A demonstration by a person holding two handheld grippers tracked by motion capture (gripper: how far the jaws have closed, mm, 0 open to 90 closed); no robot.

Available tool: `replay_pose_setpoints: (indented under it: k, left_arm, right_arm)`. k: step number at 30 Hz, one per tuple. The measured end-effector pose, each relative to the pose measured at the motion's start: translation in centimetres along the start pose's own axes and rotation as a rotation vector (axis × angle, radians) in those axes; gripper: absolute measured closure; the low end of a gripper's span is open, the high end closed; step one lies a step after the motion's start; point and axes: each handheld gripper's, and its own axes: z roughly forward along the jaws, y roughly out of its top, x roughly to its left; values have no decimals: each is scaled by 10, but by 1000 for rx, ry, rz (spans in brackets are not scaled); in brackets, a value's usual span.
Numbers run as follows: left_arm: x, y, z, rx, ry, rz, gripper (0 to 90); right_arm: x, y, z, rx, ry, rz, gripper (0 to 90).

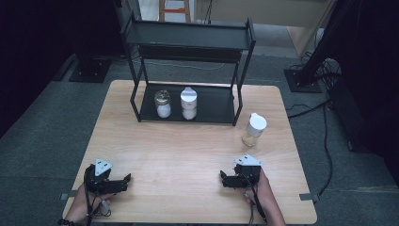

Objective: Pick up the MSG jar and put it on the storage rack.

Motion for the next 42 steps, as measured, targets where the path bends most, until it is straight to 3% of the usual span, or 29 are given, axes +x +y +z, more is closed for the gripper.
replay_pose_setpoints:
  k: [10, 26, 42]
  left_arm:
    - [0, 0, 0, 0, 0, 0, 0]
    - [0, 0, 0, 0, 1, -1, 0]
    - [0, 0, 0, -1, 2, -3, 0]
  right_arm:
    - [-8, -8, -8, 0, -5, 3, 0]
    - [-43, -31, -32, 1, -51, 49, 0]
    - [-65, -45, -46, 1, -77, 72, 0]
